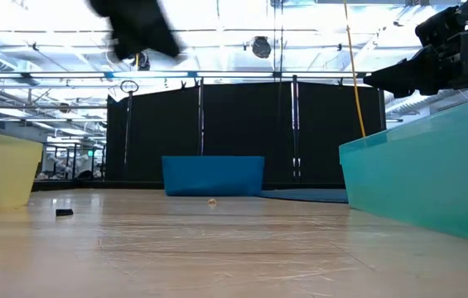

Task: Pick and place Granola Bars by type
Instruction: Return to Home Position

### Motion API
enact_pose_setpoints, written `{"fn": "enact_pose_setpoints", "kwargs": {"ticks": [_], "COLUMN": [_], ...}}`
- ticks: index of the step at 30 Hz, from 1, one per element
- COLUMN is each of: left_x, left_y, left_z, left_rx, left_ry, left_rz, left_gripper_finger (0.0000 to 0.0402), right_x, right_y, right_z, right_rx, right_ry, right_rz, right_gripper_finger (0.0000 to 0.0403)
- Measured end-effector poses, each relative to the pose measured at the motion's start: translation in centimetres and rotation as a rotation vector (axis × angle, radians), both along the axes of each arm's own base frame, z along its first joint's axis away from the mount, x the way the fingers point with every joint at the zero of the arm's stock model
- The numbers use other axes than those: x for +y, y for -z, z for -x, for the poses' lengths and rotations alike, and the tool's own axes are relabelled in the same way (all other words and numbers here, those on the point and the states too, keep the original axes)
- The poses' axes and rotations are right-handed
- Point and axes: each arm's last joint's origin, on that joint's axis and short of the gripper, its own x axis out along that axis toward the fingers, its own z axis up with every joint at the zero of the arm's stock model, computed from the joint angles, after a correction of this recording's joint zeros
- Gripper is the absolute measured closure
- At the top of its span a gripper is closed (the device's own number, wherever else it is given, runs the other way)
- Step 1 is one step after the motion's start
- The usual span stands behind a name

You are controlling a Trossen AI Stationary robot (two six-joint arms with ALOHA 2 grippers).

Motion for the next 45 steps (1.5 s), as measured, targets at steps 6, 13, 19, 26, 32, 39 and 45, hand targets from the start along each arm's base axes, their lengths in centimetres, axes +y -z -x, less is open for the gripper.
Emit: {"fn": "enact_pose_setpoints", "kwargs": {"ticks": [6, 13, 19, 26, 32, 39, 45], "left_x": [2.0, 6.0, 9.5, 11.0, 11.0, 11.0, 11.4], "left_y": [-1.7, -0.2, 3.4, 5.4, 6.3, 6.4, 6.7], "left_z": [-2.8, -3.1, -0.3, 5.6, 10.6, 14.0, 15.9], "left_rx": [-0.220, -0.196, -0.390, -0.655, -0.762, -0.829, -0.820], "left_ry": [0.361, 0.254, 0.331, 0.252, 0.205, 0.183, 0.151], "left_rz": [-0.208, -0.343, -0.230, -0.301, -0.313, -0.345, -0.356], "left_gripper_finger": [0.0336, 0.0336, 0.0336, 0.0336, 0.0336, 0.0336, 0.0336], "right_x": [0.0, 0.0, 0.0, 0.0, 0.0, 0.0, 0.0], "right_y": [0.0, 0.0, 0.0, 0.1, 0.2, 0.2, 0.2], "right_z": [0.0, 0.0, 0.0, -0.1, -0.1, -0.1, -0.1], "right_rx": [0.000, 0.000, 0.001, 0.011, 0.018, 0.021, 0.021], "right_ry": [0.000, 0.000, 0.000, 0.000, 0.000, 0.000, 0.000], "right_rz": [0.000, 0.000, 0.000, -0.002, -0.004, -0.004, -0.004], "right_gripper_finger": [0.0277, 0.0277, 0.0277, 0.0277, 0.0277, 0.0277, 0.0277]}}
